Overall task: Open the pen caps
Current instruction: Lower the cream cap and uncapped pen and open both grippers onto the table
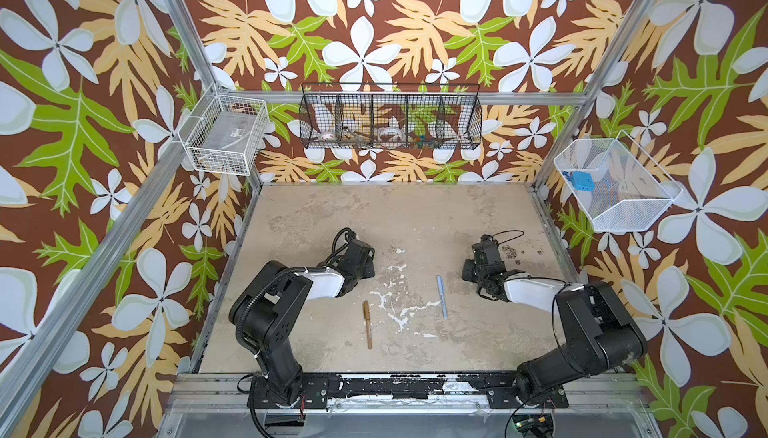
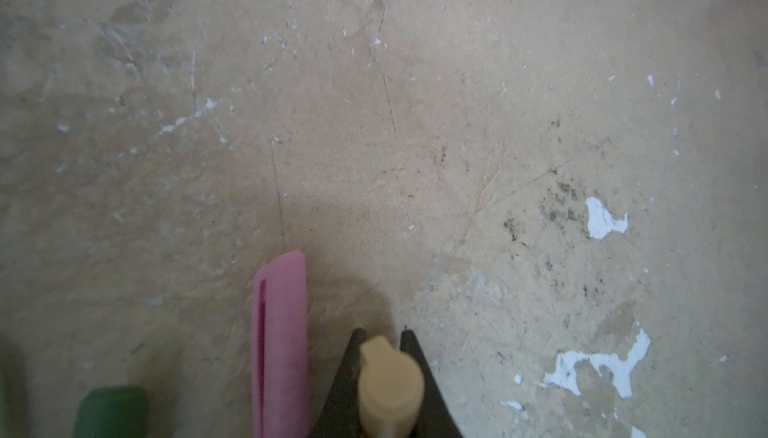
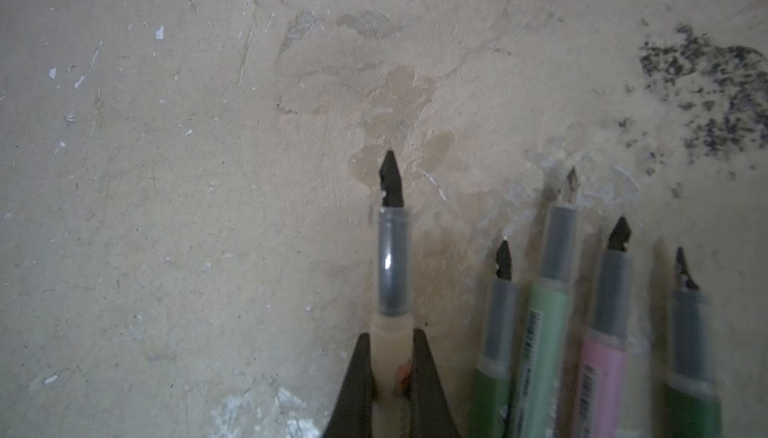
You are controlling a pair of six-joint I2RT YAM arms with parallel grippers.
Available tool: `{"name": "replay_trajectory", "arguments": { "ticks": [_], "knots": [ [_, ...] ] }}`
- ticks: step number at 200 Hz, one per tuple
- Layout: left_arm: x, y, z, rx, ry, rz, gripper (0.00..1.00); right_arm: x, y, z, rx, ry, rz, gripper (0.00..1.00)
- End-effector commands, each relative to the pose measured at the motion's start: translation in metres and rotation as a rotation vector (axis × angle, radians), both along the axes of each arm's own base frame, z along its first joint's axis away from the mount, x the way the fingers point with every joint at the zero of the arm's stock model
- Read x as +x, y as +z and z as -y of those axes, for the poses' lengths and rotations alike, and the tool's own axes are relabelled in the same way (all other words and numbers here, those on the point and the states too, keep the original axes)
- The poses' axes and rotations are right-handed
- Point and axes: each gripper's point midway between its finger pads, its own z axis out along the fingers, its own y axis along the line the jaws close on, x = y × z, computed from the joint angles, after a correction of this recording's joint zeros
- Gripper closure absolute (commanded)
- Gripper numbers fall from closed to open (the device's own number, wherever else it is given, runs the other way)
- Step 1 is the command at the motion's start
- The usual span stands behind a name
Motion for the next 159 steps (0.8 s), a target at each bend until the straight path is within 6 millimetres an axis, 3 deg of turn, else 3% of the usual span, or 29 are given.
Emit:
{"name": "replay_trajectory", "arguments": {
  "ticks": [1,23,54,67,92,113,128,143,159],
  "knots": [
    [-0.005,-0.014,-0.008,0.013,0.012,-0.059,0.92,0.001,-0.006,0.000,-0.001,-0.010,-0.026,0.92],
    [-0.005,-0.016,-0.007,0.005,0.007,-0.066,0.89,0.002,-0.007,0.001,-0.008,-0.012,-0.031,0.84],
    [-0.005,-0.011,-0.006,-0.006,-0.002,-0.054,0.74,0.004,-0.001,-0.002,0.004,-0.001,-0.012,0.69],
    [-0.005,-0.007,-0.004,-0.019,-0.008,-0.045,0.70,0.006,0.007,-0.006,0.025,0.019,0.015,0.63],
    [-0.006,0.008,0.001,-0.057,-0.034,-0.001,0.59,0.007,0.037,-0.025,0.051,0.105,0.120,0.61],
    [-0.015,0.039,0.013,-0.163,-0.097,0.086,0.49,-0.001,0.071,-0.043,0.057,0.180,0.236,0.60],
    [-0.024,0.073,0.019,-0.242,-0.129,0.185,0.44,-0.010,0.093,-0.054,0.065,0.226,0.312,0.60],
    [-0.035,0.105,0.026,-0.294,-0.172,0.287,0.42,-0.021,0.106,-0.064,0.100,0.278,0.353,0.60],
    [-0.047,0.131,0.033,-0.333,-0.223,0.385,0.41,-0.030,0.108,-0.074,0.140,0.319,0.350,0.60]
  ]
}}
